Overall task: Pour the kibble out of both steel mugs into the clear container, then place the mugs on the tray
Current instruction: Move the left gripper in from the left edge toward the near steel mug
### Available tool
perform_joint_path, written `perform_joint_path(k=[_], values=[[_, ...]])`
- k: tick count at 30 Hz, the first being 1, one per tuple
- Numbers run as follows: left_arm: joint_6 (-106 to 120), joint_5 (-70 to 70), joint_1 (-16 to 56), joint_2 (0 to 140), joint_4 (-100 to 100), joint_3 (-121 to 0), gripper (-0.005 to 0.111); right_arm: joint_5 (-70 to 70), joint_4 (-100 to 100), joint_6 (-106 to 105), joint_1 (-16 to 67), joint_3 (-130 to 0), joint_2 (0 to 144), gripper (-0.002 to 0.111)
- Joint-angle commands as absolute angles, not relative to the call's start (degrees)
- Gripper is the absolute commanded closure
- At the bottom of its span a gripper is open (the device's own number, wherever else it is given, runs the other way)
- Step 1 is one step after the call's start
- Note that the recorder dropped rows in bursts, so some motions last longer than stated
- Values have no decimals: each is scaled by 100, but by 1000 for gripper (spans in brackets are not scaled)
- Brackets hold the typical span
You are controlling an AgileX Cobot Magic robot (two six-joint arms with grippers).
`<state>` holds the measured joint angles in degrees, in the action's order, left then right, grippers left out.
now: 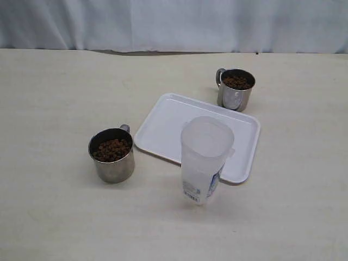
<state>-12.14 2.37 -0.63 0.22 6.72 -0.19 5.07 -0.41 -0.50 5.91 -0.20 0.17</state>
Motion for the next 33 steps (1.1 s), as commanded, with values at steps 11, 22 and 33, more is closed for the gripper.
perform_joint_path(k=[11, 22, 33], values=[[-1221, -112, -73, 0, 685, 0, 107, 456, -42, -48, 621, 0, 0, 103], [-1437, -1124, -61, 2037, 898, 0, 107, 456, -42, -48, 621, 0, 0, 103], [-1164, -3937, -61, 6687, 2227, 0, 107, 456, -42, -48, 621, 0, 0, 103]])
